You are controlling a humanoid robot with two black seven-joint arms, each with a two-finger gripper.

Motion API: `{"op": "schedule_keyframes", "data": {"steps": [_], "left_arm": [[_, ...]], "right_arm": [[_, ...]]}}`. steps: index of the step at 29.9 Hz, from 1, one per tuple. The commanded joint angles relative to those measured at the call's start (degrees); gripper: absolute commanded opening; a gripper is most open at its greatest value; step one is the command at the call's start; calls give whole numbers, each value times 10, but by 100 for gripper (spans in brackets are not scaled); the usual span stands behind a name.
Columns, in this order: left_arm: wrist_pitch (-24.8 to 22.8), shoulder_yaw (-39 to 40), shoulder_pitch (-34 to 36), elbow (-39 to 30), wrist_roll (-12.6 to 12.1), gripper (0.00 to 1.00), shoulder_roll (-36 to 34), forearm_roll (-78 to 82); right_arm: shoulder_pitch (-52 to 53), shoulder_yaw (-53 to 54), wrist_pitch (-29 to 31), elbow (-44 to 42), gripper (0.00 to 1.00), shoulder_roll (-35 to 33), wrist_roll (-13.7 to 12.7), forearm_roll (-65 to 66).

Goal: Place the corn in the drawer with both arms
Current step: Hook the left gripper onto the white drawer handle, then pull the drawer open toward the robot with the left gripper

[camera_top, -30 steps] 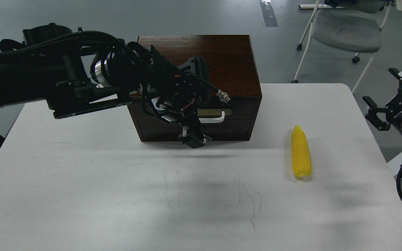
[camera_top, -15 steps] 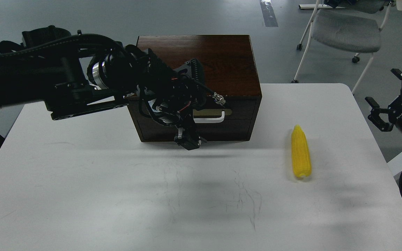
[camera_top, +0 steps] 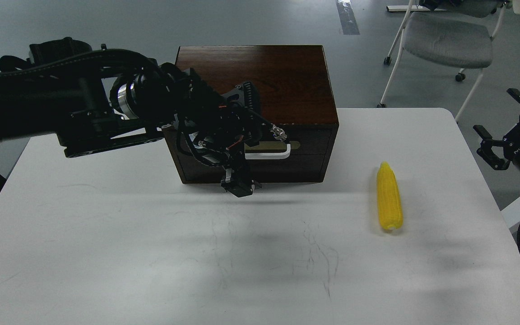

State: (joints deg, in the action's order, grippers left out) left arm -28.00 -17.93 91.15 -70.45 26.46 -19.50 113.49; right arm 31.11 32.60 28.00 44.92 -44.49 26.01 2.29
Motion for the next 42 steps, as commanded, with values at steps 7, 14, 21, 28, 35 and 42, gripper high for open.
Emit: {"op": "schedule_keyframes", "data": {"steps": [7,14,21,28,35,42], "left_arm": [[0,-7,-4,3,0,98,3,1],[0,-8,-5,13,0,98,6,1],[0,-9,-8,13,0,98,5,1],[0,-22,-8,13,0,98,6,1],[0,-24,-13,13,0,98,5,1],[0,-25,-15,14,0,98,6,1]], "right_arm": [[0,0,0,0,100,0,1,0],[-2,0,0,0,100,0,1,0],[-2,0,0,0,100,0,2,0],[-3,1,0,0,100,0,2,0],[-3,1,0,0,100,0,2,0],[-8,1,0,0,100,-2,5,0]]}}
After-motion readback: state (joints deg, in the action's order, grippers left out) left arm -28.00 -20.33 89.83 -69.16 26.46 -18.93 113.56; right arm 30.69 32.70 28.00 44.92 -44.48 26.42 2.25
